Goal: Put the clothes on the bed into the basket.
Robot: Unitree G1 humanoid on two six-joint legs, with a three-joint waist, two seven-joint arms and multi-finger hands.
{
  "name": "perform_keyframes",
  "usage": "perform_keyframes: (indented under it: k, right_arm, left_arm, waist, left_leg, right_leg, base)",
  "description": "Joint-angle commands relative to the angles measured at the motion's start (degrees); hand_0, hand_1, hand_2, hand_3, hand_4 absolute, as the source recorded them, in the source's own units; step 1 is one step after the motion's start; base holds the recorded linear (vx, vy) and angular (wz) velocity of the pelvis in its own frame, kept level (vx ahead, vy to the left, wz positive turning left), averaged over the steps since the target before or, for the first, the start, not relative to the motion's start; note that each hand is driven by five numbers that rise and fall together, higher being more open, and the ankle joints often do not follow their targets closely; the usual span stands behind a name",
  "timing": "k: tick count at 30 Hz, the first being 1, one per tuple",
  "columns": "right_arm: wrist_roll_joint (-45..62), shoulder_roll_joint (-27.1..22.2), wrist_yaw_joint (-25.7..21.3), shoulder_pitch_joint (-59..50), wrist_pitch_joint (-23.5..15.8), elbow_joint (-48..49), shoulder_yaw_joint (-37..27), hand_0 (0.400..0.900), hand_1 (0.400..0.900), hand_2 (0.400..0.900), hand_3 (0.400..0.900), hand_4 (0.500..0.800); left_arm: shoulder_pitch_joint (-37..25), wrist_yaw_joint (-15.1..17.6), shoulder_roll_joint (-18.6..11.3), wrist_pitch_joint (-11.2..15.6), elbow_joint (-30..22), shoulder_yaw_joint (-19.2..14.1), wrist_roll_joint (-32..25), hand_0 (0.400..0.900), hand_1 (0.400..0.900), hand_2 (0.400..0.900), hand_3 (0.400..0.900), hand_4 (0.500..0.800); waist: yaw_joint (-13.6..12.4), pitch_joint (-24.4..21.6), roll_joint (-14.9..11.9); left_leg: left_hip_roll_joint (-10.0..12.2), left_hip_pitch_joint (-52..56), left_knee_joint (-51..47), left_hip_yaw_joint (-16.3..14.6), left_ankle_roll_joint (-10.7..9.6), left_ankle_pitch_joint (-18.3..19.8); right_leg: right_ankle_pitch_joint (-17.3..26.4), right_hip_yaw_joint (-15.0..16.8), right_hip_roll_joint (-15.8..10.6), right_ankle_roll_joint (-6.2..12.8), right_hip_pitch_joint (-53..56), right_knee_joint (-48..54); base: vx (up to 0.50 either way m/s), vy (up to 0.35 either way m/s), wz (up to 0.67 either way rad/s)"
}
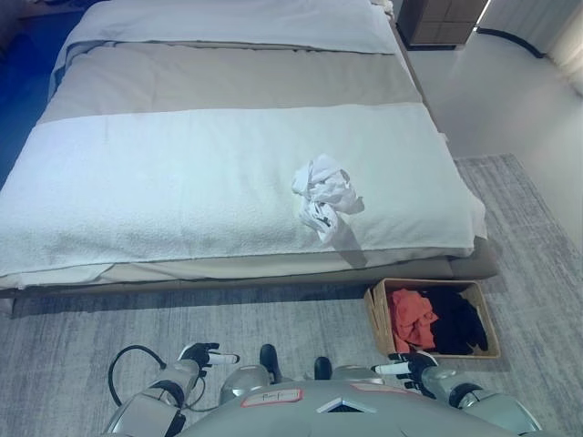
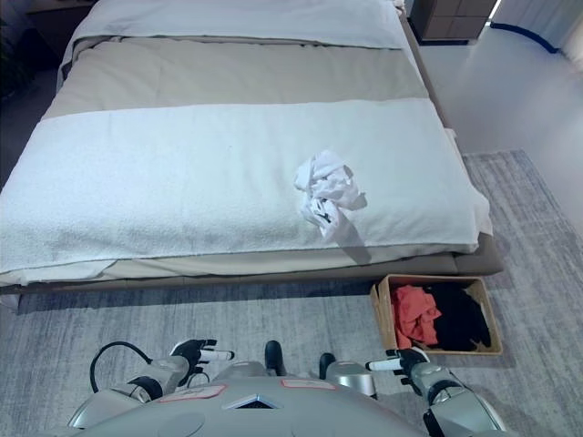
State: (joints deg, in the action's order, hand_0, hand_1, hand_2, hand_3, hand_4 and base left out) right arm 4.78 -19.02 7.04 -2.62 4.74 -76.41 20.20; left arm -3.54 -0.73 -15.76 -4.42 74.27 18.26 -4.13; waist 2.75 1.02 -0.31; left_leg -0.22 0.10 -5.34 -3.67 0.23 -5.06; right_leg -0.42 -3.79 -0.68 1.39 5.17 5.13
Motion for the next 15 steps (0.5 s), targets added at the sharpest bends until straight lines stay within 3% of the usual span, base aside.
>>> perform_keyframes:
  k: [1,15]
  right_arm:
    - [-1.0,-1.3,0.1,-2.1,-0.2,-2.5,2.0,0.9,0.9,0.9,0.9,0.8]
    - [-0.7,-1.5,0.2,-1.9,-0.4,-2.1,2.1,0.9,0.9,0.9,0.9,0.8]
  left_arm:
    - [-3.7,0.5,-0.3,0.4,2.2,-1.5,0.8,0.9,0.9,0.9,0.9,0.8]
    - [-3.7,0.6,-0.5,0.4,2.5,-1.6,1.1,0.9,0.9,0.9,0.9,0.8]
  waist:
    - [-1.1,1.3,-0.6]
    - [-1.0,1.3,-0.5]
  left_leg:
    - [0.9,3.6,0.3,-1.1,-2.1,7.9]
    - [1.0,3.5,0.3,-1.0,-2.3,7.8]
  right_leg:
    - [-0.3,-0.9,-2.7,3.17,-1.6,-0.1]
    - [-0.5,-1.1,-2.5,3.05,-1.7,-0.1]
  base:
    - [0.0,0.0,0.0]
    - [0.0,-0.002,0.0]
